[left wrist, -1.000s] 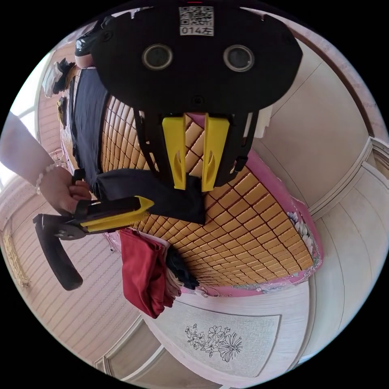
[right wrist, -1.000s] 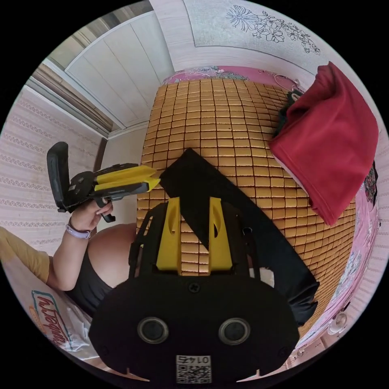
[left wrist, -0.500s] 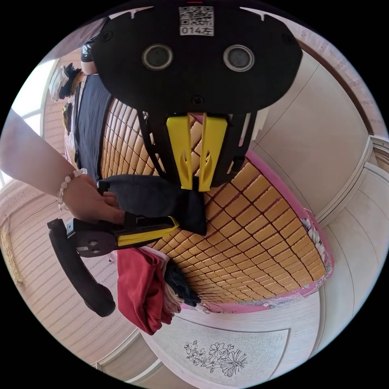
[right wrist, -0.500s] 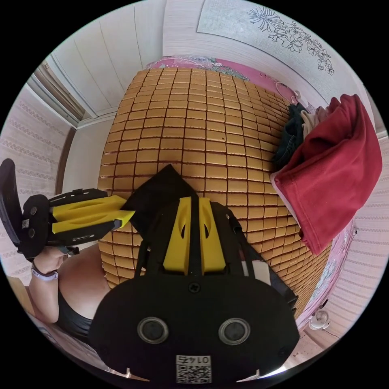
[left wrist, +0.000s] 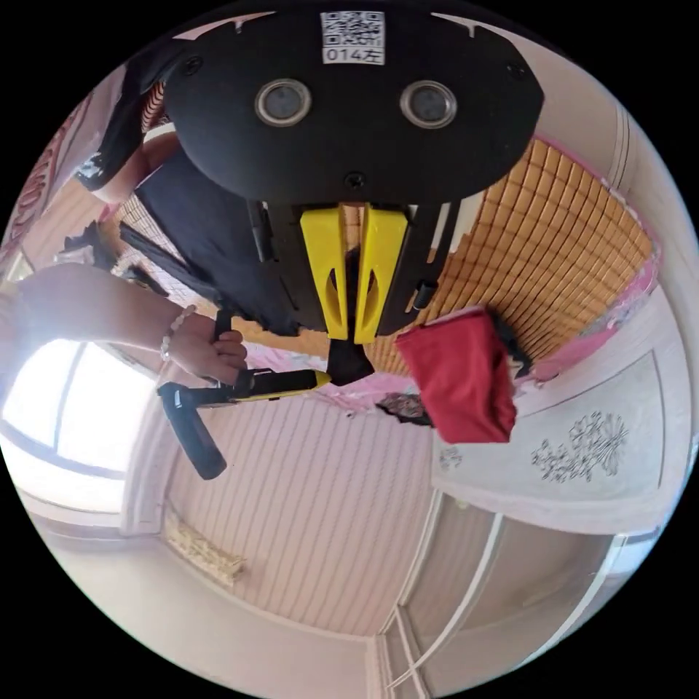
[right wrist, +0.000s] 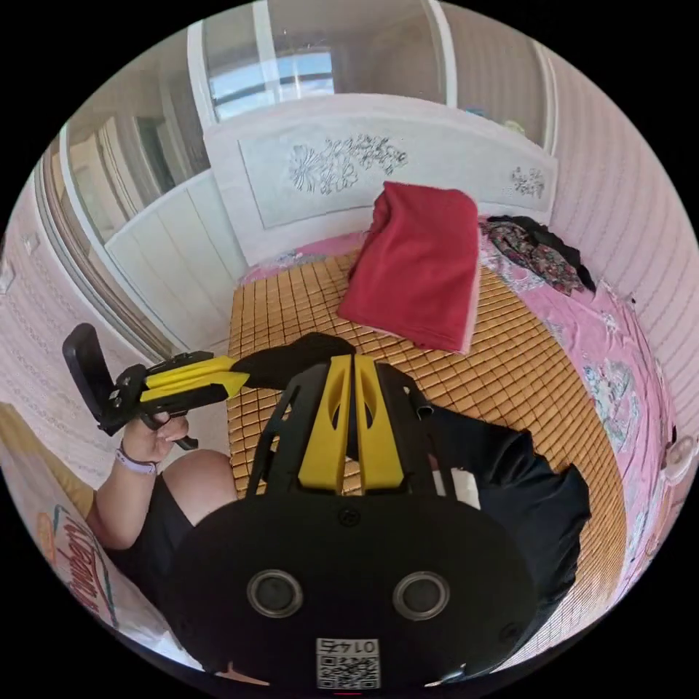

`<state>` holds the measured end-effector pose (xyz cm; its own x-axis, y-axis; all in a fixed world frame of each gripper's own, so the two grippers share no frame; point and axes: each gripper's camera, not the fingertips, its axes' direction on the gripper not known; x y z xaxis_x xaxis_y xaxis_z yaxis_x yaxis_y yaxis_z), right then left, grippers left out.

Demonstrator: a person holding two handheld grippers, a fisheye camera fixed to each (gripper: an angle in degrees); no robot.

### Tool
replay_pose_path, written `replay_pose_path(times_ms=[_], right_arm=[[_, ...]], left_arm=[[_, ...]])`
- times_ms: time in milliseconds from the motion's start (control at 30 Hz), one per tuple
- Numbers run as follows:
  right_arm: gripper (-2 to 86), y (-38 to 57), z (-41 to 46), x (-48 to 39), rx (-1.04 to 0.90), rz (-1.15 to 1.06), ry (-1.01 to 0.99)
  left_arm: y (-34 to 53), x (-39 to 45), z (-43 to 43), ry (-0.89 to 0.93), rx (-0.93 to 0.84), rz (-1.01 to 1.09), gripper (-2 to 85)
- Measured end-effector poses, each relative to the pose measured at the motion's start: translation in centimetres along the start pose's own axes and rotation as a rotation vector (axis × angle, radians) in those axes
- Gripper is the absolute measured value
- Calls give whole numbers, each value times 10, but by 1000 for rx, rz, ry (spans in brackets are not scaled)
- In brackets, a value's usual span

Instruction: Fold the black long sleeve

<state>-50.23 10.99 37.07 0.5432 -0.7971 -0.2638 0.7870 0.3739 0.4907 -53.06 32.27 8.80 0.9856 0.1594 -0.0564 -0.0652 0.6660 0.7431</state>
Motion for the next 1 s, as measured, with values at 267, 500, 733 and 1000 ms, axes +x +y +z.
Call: replay_pose_path(times_ms=[267,500,733,1000], right_arm=[[5,204,-215,26,94,293,369],[60,398,-211,51,-197,822,335],[68,421,-194,78,-248,805,248],[84,446,-185,101,-251,837,269]], left_arm=[[-1,180,51,652,-73,288,-5],[78,266,123,853,-524,351,32],[88,249,152,726,-656,295,39],[104,291,191,720,-763,330,67]])
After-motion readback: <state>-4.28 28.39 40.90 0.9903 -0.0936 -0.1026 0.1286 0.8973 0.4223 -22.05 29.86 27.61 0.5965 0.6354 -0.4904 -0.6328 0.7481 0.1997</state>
